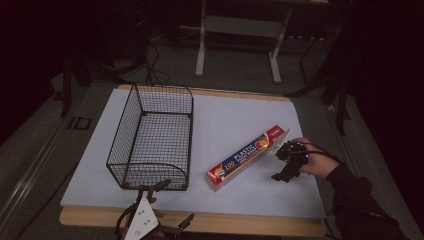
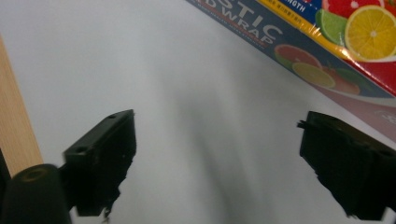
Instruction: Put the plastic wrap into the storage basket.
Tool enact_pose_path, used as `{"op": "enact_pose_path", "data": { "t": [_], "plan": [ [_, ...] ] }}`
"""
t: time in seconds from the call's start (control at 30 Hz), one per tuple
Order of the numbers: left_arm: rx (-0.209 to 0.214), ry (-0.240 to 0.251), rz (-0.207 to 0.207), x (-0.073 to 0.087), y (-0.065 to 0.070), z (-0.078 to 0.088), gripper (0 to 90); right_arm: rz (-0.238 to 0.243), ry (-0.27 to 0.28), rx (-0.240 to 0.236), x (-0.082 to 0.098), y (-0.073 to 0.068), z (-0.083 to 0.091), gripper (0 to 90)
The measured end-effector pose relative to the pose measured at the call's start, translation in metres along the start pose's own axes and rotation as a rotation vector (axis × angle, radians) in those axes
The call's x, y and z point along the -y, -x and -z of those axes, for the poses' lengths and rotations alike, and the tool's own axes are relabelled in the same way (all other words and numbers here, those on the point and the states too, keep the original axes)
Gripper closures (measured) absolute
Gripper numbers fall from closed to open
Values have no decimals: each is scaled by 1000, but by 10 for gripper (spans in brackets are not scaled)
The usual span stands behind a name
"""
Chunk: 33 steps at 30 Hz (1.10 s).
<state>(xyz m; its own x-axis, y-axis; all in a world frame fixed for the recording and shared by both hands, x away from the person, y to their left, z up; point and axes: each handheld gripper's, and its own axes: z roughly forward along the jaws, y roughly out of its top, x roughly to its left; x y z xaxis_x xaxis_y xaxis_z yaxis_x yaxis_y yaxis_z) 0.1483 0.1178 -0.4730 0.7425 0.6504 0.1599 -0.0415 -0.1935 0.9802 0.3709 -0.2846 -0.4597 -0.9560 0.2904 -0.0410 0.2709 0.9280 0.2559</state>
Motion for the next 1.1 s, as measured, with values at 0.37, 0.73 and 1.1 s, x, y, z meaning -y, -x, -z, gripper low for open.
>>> {"op": "enact_pose_path", "data": {
  "t": [0.37,0.73,1.1],
  "plan": [
    [-2,2,3,0,0,0,1,26,-106,46,-32,3,-1,105],
    [-9,2,8,0,0,2,1,260,-155,140,-63,-3,-6,138],
    [-16,0,15,1,-1,5,1,400,-223,142,-91,0,-24,110]
  ]
}}
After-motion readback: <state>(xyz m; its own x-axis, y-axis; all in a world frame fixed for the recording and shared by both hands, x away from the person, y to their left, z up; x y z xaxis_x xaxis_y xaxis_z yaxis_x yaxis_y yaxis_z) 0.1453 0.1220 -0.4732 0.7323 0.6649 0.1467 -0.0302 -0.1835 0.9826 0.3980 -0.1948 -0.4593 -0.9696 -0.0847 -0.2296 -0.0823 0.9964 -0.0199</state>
